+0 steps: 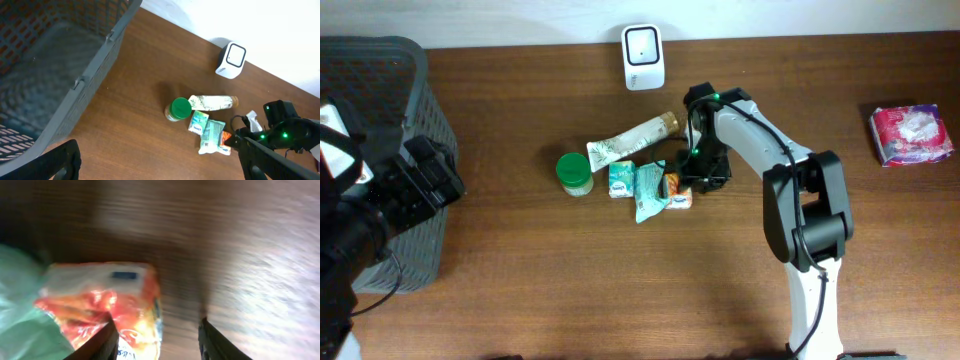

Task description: Scan the item barcode

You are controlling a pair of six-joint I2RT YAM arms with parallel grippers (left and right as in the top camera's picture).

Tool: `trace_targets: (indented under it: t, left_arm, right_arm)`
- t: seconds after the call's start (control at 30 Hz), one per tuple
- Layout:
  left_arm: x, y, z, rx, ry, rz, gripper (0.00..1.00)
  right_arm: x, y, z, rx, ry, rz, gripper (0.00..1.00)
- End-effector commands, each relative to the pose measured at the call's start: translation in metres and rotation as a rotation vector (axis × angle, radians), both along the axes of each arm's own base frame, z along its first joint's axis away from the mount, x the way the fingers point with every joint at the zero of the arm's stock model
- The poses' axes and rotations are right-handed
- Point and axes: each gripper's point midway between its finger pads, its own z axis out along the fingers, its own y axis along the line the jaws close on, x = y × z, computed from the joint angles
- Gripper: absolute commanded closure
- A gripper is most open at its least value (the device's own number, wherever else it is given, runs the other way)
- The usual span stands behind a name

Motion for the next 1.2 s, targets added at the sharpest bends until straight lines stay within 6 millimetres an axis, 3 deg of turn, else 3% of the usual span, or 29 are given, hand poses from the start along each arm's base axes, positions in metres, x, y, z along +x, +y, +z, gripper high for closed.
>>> trace_targets:
  t: [0.0,0.1,0.17,0.3,0.4,0.5,0.6,0.8,1.07,1.17]
  left_arm:
    - [0.0,0.0,0.0,-0.012,-0.001,0.008,0.01]
    - [0.0,0.0,0.0,-0.012,-0.001,0.008,0.01]
    - [0.0,0.0,0.0,-0.012,-0.001,0.008,0.01]
    - [-0.001,0.0,0.0,-0.012,-0.001,0.008,0.01]
    - [0.0,0.0,0.0,-0.012,-0.001,0.008,0.01]
    - [0.0,0.0,0.0,-0.012,-0.001,0.008,0.01]
    - [-0.001,0.0,0.0,-0.012,-0.001,0.008,0.01]
    - [0.0,0.0,0.0,-0.012,-0.001,0.008,0.01]
    - [0.0,0.0,0.0,-0.012,-0.001,0.008,0.01]
    - [0.0,0.0,0.0,-0.012,-0.001,0.008,0.01]
  right_arm:
    - [0.015,-0.064,0.0,-0.242,-0.034,-0.123,0.55]
    - [0.026,-0.097,0.025,-0.256,-0.024,-0.192,0.57]
    - [0.029,-0.105,0.042,-0.243,-0.018,-0.209,0.56]
    - [0.023,-0.076,0.055,-0.131,0.001,-0.093,0.49]
    - [0.019,-0.051,0.054,-0.202,-0.03,-0.04,0.49]
    - [0.022,-0.053,0.053,-0.428,-0.113,-0.1,0.5]
    - [0.024,-0.029,0.042,-0.442,-0.175,-0.057,0.5]
    - [0.016,-0.028,0.006,-0.514,-0.219,-0.065,0.54]
    - [0.017,-0.035,0.005,-0.554,-0.234,-0.058,0.57]
    - [0.014,-0.035,0.0,-0.546,-0.224,-0.058,0.75]
